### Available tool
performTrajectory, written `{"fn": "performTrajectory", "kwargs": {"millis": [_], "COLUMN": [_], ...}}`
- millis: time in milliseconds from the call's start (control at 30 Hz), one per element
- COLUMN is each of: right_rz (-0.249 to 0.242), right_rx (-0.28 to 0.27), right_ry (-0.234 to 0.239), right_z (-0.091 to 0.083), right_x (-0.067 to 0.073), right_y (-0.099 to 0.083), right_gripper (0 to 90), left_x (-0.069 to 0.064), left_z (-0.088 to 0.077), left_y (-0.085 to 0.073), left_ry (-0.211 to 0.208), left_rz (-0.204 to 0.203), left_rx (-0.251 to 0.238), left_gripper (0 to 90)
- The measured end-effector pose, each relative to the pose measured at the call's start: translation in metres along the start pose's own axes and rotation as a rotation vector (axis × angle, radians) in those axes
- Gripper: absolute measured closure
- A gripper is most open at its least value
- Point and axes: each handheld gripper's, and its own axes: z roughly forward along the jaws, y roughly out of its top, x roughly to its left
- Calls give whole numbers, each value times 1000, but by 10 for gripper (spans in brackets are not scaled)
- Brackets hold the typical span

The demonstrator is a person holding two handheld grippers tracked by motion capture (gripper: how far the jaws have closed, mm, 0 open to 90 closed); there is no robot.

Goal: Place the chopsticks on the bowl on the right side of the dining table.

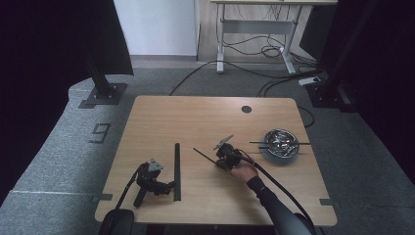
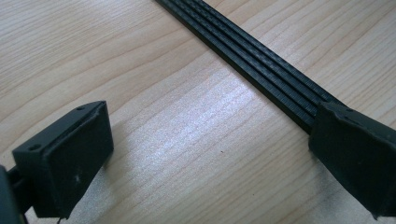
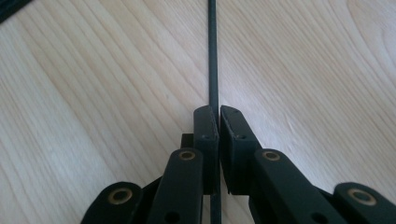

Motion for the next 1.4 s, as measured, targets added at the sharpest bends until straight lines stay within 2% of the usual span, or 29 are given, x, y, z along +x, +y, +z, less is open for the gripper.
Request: {"fn": "performTrajectory", "kwargs": {"millis": [800,1400], "right_rz": [44,122], "right_rx": [0,3], "right_ry": [-12,-56], "right_z": [-36,-76], "right_x": [-15,-32], "right_y": [-61,-128], "right_gripper": [853,853], "left_x": [0,0], "left_z": [0,0], "left_y": [0,0], "left_ry": [0,0], "left_rz": [0,0], "left_rx": [0,0], "left_gripper": [0,0]}}
